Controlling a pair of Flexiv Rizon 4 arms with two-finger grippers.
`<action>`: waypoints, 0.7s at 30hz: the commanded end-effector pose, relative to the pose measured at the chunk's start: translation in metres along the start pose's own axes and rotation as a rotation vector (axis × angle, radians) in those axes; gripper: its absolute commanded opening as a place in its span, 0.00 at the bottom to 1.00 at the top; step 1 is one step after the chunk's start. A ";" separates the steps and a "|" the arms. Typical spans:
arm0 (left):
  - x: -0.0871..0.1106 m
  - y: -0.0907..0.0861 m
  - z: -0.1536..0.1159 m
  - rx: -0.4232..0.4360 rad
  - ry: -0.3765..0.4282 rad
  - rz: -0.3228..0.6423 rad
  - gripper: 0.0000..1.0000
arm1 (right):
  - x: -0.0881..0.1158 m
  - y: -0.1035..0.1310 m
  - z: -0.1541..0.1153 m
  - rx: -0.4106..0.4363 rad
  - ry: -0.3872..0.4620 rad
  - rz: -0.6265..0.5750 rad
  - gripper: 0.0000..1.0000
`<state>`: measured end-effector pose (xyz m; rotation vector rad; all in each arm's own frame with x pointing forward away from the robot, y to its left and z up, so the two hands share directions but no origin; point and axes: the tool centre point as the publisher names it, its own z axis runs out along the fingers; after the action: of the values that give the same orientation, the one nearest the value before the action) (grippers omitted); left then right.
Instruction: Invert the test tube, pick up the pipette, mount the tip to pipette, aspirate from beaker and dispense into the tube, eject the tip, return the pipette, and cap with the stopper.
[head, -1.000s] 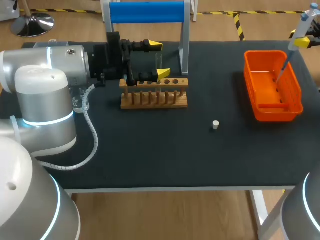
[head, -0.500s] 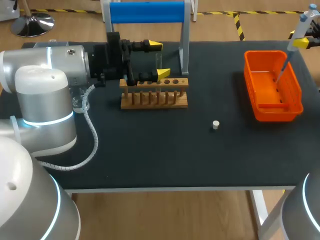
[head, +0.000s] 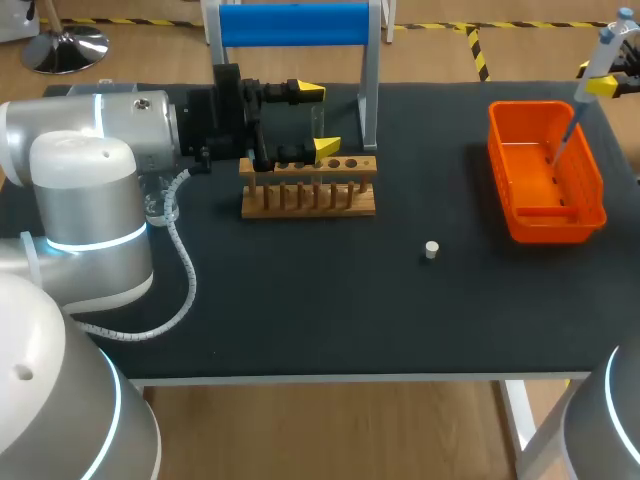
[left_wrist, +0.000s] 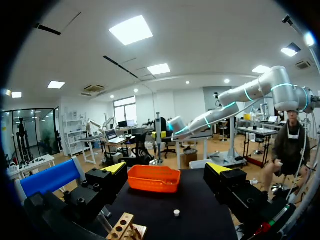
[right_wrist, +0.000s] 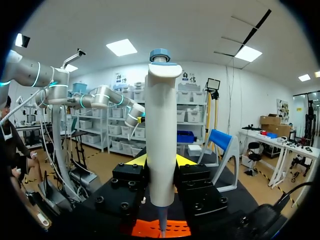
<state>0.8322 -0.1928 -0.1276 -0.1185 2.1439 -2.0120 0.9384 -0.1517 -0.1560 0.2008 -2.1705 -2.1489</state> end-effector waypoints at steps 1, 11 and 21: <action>0.001 0.000 0.000 0.001 -0.003 0.001 1.00 | 0.001 0.001 0.000 0.003 0.000 -0.001 0.00; -0.034 -0.036 0.083 -0.009 -0.035 -0.016 1.00 | 0.001 0.001 0.000 0.003 0.000 -0.001 0.00; -0.063 -0.071 0.168 -0.033 -0.045 -0.015 1.00 | 0.001 0.001 0.000 0.003 0.000 -0.001 0.00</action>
<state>0.8942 -0.2764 -0.0643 -0.1778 2.1281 -1.9825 0.9383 -0.1516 -0.1560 0.2005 -2.1707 -2.1490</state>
